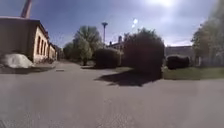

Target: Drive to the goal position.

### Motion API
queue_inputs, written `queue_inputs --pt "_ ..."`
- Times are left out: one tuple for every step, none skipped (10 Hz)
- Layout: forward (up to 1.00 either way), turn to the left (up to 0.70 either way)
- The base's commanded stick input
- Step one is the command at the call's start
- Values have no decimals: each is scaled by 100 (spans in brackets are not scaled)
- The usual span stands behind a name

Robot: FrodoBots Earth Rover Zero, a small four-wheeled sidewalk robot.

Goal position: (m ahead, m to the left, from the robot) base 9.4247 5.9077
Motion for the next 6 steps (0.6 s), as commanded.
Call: queue_inputs --pt "100 0" --pt "100 0" --pt "100 0" --pt "100 0" --pt "100 0" --pt "100 0"
